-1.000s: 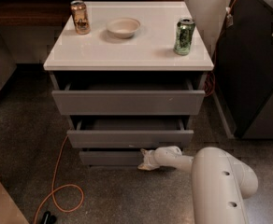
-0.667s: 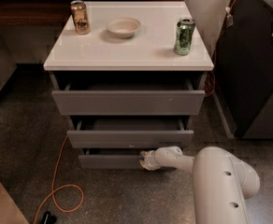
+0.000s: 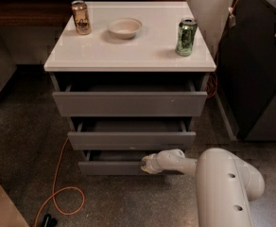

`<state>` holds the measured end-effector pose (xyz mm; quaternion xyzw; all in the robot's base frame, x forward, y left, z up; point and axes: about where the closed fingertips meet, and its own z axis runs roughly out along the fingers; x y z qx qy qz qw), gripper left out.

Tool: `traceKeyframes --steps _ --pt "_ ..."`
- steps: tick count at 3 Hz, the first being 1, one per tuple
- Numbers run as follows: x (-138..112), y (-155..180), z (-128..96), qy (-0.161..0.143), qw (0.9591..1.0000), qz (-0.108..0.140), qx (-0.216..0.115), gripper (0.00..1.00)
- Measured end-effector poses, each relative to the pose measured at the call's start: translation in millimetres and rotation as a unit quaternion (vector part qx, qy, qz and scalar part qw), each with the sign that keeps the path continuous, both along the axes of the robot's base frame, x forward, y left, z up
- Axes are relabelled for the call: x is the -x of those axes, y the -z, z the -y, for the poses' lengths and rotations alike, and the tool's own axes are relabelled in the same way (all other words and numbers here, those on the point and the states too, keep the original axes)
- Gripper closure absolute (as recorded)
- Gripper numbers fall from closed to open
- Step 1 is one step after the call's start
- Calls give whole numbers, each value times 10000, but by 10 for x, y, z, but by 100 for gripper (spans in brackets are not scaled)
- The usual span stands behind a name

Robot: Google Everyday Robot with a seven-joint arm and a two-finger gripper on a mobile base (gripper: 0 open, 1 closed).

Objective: Open bottom drawer

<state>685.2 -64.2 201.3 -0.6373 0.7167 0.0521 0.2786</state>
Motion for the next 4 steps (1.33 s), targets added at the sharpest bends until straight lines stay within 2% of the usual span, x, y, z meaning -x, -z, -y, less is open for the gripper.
traceKeyframes --steps 1,2,3,4 --pt "252 -17 -49 -37 9999 -86 -78 100" --pt "290 -23 -65 -45 9999 -110 -85 100" --pt "583 -8 -179 -45 9994 -304 -169 100" --pt "584 -8 -153 -45 9994 -304 -169 100"
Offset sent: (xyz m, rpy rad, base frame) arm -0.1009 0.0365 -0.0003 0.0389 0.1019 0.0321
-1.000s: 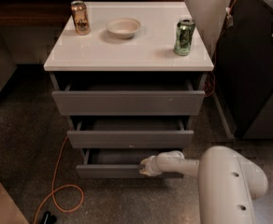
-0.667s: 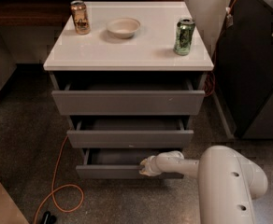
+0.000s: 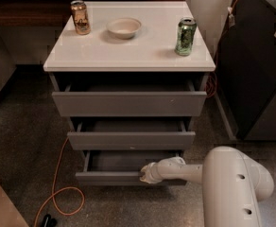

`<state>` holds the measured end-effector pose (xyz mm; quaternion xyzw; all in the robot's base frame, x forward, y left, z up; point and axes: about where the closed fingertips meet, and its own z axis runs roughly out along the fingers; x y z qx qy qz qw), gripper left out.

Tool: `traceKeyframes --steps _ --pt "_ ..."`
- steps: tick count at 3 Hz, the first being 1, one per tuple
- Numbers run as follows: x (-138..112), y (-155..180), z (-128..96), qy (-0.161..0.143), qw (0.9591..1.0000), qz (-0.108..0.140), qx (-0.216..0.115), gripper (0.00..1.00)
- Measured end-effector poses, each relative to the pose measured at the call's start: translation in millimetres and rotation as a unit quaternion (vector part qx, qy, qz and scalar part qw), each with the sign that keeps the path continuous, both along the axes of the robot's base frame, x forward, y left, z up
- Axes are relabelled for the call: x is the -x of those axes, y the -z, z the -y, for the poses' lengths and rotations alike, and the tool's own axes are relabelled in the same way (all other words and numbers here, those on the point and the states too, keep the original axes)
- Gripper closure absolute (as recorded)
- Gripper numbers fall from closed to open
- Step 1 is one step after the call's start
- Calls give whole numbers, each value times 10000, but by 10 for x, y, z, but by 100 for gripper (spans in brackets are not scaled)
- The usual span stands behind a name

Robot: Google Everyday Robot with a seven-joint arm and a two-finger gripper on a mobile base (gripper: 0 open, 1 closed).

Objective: Open bottom drawer

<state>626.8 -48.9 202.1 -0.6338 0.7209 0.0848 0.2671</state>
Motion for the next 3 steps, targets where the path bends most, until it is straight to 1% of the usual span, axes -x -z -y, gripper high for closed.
traceKeyframes --steps 1,2,3 --pt "0 0 1 0 10000 0 0 100" --pt "1 0 7 0 10000 0 0 83" --pt "1 0 7 0 10000 0 0 59"
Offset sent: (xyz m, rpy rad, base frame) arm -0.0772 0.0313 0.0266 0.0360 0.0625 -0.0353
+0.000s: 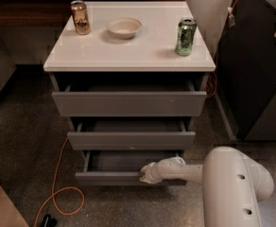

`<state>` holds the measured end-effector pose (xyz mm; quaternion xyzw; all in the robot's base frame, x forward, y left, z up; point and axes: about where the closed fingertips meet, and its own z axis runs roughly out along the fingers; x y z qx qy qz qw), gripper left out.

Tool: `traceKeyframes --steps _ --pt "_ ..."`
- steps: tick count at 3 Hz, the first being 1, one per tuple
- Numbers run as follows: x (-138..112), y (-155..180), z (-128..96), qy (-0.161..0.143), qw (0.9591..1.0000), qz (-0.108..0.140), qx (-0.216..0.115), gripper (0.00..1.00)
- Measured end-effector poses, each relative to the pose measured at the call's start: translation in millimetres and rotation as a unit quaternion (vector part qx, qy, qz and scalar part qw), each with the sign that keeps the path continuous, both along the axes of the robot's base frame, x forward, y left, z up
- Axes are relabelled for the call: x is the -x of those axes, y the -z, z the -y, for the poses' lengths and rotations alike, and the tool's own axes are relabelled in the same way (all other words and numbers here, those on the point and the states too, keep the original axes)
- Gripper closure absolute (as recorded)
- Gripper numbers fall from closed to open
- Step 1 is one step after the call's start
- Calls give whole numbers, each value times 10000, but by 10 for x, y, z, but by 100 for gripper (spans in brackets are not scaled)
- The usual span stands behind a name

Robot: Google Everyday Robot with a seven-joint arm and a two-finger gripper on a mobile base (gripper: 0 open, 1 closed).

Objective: Open bottom drawer

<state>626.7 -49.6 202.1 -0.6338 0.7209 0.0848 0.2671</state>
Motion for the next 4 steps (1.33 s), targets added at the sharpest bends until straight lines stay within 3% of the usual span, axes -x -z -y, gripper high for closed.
traceKeyframes --steps 2,3,4 --pt "82 -113 -46 11 10000 -42 -57 12" --pt "137 -380 -172 4 9998 -166 -133 2" --pt "130 -559 -250 3 9995 -251 -165 25"
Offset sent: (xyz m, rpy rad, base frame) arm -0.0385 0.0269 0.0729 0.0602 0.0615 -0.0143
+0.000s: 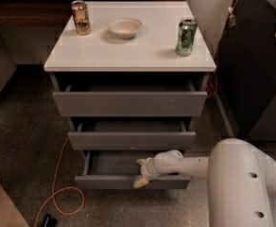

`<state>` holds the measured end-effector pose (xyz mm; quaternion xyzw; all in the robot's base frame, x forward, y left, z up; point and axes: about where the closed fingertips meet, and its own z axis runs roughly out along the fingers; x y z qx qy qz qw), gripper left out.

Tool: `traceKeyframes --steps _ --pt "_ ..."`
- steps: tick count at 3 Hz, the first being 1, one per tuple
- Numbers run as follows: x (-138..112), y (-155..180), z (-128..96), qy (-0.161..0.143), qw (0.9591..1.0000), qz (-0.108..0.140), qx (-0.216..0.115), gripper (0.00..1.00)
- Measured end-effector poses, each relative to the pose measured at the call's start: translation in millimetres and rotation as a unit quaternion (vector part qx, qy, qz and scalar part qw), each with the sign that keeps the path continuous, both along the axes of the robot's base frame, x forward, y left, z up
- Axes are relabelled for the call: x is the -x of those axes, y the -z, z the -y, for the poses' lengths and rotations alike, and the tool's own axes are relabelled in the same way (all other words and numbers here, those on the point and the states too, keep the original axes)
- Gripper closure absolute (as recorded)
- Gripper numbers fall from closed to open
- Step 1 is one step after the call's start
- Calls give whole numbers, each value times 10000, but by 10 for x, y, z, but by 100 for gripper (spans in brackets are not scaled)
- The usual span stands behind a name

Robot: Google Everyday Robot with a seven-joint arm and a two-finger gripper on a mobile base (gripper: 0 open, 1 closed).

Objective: Open bottom drawer

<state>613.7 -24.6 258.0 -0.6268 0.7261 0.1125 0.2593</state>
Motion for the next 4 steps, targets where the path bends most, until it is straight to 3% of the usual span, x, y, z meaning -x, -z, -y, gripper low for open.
traceKeyframes --steps 1,3,4 --pt "-89 -36 -23 71 9999 -138 -43 48" --pt "-397 169 156 381 9986 -371 47 96" --pt "-475 355 231 463 9975 -510 142 100"
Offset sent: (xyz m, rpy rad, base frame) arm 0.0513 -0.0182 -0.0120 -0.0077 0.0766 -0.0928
